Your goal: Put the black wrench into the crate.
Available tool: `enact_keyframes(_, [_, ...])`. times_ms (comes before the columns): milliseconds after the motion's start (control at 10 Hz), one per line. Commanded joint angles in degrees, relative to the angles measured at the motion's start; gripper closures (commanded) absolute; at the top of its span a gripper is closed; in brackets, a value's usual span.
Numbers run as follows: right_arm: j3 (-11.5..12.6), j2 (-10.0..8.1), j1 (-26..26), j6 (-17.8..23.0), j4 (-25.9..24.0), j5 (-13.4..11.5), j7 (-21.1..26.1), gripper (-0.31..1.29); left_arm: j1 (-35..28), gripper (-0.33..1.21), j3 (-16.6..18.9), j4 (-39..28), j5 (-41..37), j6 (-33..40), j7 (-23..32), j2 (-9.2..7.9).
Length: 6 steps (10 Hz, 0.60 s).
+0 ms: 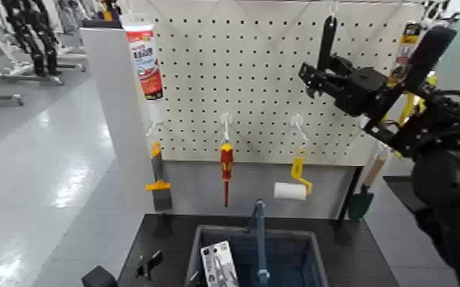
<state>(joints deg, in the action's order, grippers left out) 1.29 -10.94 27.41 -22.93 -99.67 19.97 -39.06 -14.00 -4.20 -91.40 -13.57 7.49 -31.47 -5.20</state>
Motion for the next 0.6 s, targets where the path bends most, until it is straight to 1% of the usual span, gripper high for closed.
enact_keyframes(100, [-0.4,-0.13,0.6,-1.6,-0.3,0.2,0.1,1.19,0.0,0.1,0.0,0.0,0.1,0.0,-0.1,-0.08])
enact_keyframes(300, [-0.6,-0.13,0.6,-1.9,-0.3,0.3,0.2,1.19,0.0,0.1,0.0,0.0,0.1,0.0,-0.1,-0.08])
enact_keyframes(600, [-0.9,-0.22,0.9,-1.8,-0.4,-0.5,0.1,1.19,0.1,0.1,0.0,0.0,0.1,-0.1,-0.1,-0.08])
